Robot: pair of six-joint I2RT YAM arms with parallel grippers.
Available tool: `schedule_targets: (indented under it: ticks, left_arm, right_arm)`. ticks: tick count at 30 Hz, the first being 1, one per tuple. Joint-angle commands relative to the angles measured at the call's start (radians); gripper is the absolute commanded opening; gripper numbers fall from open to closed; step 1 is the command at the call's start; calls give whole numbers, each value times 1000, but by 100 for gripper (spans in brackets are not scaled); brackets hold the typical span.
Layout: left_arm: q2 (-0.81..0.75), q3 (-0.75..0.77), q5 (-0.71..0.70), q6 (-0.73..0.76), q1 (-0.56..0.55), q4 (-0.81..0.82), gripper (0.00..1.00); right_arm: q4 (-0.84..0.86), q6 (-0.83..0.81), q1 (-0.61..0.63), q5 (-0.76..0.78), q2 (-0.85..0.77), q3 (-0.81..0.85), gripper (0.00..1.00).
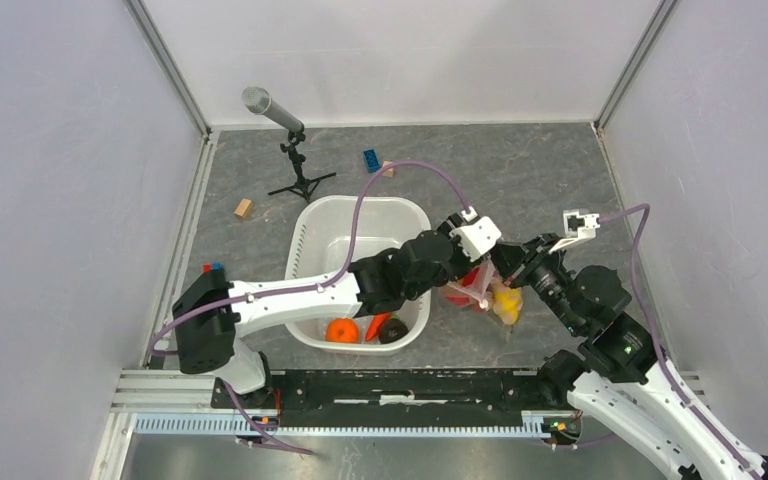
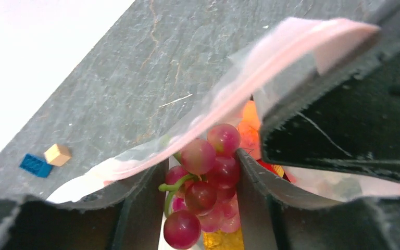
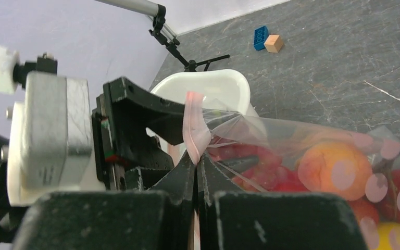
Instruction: Place the food in the zip-top bag and seal the zipper
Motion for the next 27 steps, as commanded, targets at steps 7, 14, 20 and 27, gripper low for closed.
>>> schedule_targets:
  ticks: [7, 14, 20, 27]
  left_arm:
    - [1, 94, 496, -293, 77, 52, 77]
    - [-131, 110, 595, -291, 96, -85, 84]
    - [-345, -35, 555, -308, 96, 8, 91]
    - [-514, -164, 218, -314, 103, -186, 97]
  right_arm:
    - [50, 15, -1, 258, -105, -15, 1]
    - [-4, -37, -1, 456, -77, 9, 1]
    - [-297, -188, -2, 697, 114, 220, 2]
    - [-301, -143, -1, 857, -65, 101, 1]
